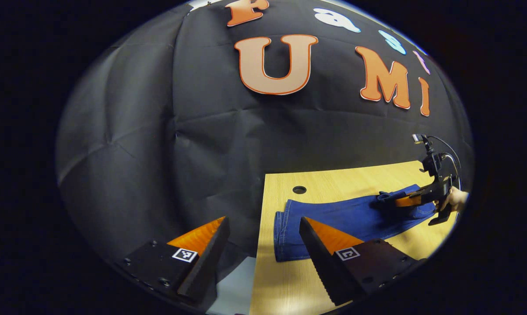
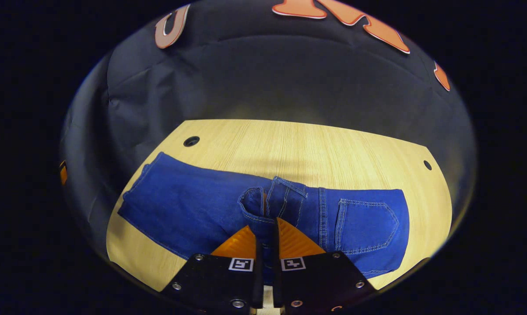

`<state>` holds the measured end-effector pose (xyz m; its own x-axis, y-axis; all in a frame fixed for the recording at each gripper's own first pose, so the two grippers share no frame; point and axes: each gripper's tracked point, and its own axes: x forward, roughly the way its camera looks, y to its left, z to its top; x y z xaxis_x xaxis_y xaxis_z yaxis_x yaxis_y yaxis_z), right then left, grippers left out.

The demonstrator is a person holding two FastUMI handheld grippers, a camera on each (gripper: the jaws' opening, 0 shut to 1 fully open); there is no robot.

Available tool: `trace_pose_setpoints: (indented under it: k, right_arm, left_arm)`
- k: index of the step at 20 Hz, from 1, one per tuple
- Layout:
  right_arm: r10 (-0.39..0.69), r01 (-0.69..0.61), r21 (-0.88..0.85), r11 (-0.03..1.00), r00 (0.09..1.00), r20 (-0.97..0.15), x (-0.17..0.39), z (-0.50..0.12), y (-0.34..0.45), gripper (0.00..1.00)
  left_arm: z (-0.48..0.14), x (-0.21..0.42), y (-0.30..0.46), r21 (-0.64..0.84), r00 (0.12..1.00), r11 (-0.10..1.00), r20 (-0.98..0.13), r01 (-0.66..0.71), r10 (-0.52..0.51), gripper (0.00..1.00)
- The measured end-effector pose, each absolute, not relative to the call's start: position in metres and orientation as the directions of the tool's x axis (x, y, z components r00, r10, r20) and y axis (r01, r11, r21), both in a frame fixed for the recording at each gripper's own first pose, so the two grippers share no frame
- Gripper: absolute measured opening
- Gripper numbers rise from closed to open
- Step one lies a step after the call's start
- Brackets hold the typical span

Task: Grasp the waist and the cuffs of the jeans and fold them to make the two legs overlap; first hold the waist and fold one-third of the jeans toward the cuffs, then hold the cuffs and fold the remaining one-third in the same direction to finish folding.

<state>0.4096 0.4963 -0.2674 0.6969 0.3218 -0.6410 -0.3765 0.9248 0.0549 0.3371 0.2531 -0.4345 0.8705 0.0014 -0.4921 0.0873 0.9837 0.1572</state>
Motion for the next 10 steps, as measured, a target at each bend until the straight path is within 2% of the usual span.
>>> trace_pose_setpoints:
  k: [1, 2, 6, 10]
  right_arm:
    - [0.386, -0.411, 0.122, 0.904, 0.658, -0.647, 0.402, -0.272, 0.515, 0.19]
    - [0.434, -0.43, 0.176, 0.886, 0.631, -0.643, 0.392, -0.268, 0.53, 0.34]
    - [0.417, -0.418, 0.153, 0.895, 0.666, -0.619, 0.396, -0.259, 0.525, 0.97]
    - [0.412, -0.389, 0.174, 0.904, 0.692, -0.593, 0.405, -0.237, 0.509, 0.98]
  left_arm:
    - [-0.437, 0.337, 0.252, 0.148, 0.869, 0.985, -0.495, 0.083, 0.002, 0.98]
    - [-0.44, 0.337, 0.25, 0.142, 0.867, 0.987, -0.498, 0.078, 0.003, 0.98]
    - [-0.45, 0.334, 0.25, 0.085, 0.858, 0.995, -0.514, 0.048, 0.002, 0.98]
    - [-0.479, 0.328, 0.242, -0.061, 0.823, 0.998, -0.567, 0.002, -0.036, 1.0]
